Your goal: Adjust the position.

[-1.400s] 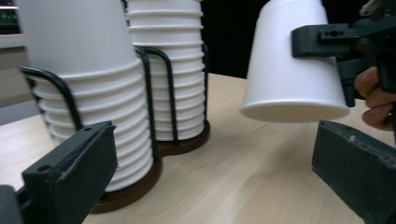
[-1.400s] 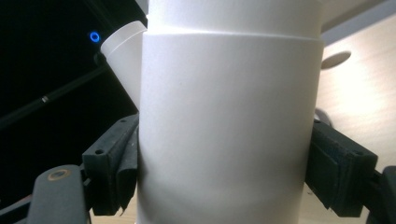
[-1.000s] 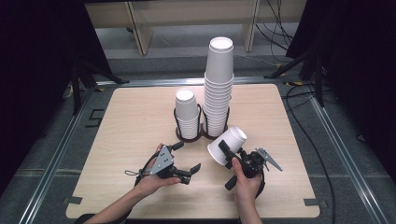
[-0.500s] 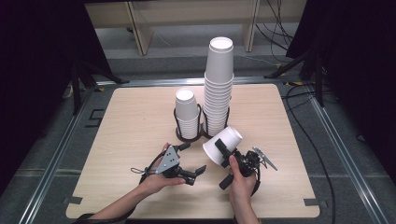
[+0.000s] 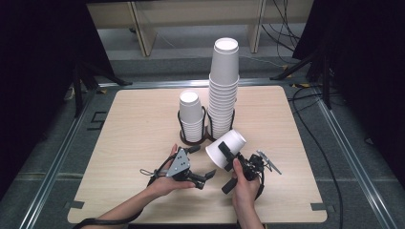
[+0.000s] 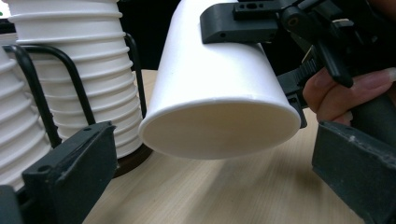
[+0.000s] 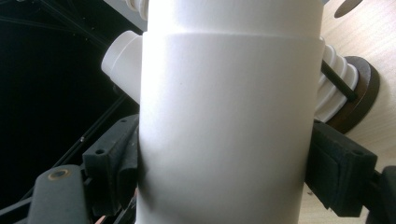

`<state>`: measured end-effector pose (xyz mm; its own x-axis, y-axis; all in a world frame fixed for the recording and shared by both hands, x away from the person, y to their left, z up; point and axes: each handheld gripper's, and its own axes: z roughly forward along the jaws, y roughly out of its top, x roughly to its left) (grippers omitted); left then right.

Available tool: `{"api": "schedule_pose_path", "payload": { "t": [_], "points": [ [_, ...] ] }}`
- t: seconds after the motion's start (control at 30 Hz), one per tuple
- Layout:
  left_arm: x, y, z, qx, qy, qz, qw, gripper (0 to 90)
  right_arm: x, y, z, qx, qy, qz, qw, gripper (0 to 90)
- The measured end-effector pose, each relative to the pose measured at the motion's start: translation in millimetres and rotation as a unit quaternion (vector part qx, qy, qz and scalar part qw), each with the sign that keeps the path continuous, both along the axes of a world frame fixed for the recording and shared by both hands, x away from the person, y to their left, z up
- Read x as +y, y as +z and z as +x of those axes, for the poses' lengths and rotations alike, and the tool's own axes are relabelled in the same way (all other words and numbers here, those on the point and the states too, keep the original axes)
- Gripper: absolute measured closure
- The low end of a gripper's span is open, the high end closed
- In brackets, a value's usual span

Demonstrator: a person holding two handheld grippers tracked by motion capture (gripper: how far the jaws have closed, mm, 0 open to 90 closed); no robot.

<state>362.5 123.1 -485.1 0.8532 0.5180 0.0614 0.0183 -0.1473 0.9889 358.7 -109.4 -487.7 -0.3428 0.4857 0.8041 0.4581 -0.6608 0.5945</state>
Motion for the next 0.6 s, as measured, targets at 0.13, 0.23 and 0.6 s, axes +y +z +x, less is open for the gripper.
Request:
{"api": "schedule_pose_path", "payload": {
  "t": [0.13,0.23,0.6],
  "points": [
    [-4.1,-1.6,0.5,0.011,-0.002,0.003,0.9999,0.0,1.7,0.2,-0.4,0.003,-0.005,-0.002,1.0,20.4],
    [-6.2,-1.4,1.9,0.008,-0.002,0.004,1.0,0.0,2.8,-0.6,-0.4,0.004,-0.002,-0.004,1.0,20.4],
    [-12.2,-3.2,6.2,-0.002,-0.002,0.014,0.9999,0.0,6.0,-2.2,-1.9,0.006,0.005,0.005,1.0,20.4]
  ]
}}
